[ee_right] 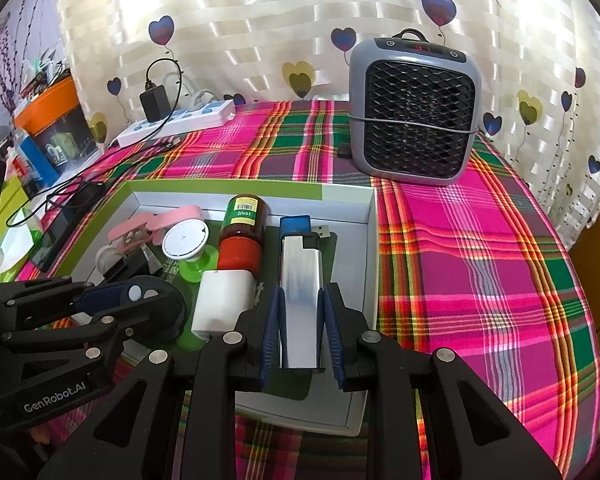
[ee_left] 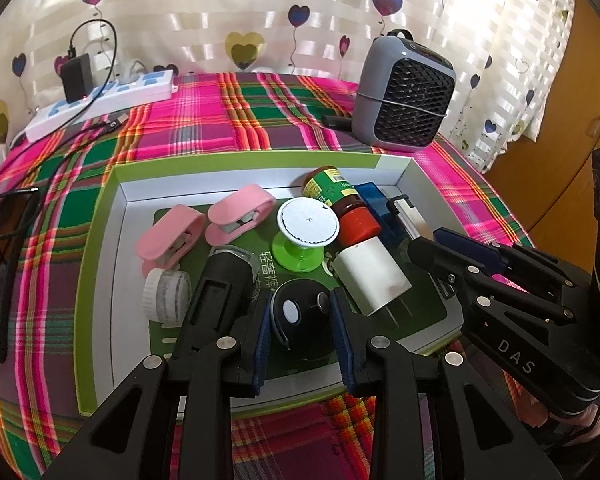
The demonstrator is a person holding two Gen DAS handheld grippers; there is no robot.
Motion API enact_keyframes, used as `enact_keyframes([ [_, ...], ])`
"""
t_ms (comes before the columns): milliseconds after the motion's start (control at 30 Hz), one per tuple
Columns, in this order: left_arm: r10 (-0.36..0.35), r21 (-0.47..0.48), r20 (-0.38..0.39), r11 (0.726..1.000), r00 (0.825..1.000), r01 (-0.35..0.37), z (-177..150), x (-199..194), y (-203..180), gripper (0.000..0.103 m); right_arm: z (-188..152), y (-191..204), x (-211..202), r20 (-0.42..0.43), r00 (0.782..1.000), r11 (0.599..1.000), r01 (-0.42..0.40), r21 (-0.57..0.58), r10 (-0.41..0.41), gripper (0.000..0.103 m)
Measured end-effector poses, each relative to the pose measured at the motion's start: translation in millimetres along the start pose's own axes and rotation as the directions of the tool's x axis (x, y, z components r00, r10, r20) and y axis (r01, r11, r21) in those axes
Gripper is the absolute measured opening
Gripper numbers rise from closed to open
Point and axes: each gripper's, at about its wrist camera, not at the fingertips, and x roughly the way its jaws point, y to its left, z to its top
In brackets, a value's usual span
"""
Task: Organize rigid objects
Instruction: 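Carry the silver object with the right tool while the left tool carries the fob into the tray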
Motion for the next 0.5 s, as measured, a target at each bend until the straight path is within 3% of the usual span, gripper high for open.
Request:
enact_keyframes([
  [500,0.015,0.004,-0.006,1.000,1.000,-0.015,-1.2,0.8,0.3,0.031,0.0,1.1,0.5,-0.001,1.000,1.000,-0.018,0.004,0.018,0.024],
])
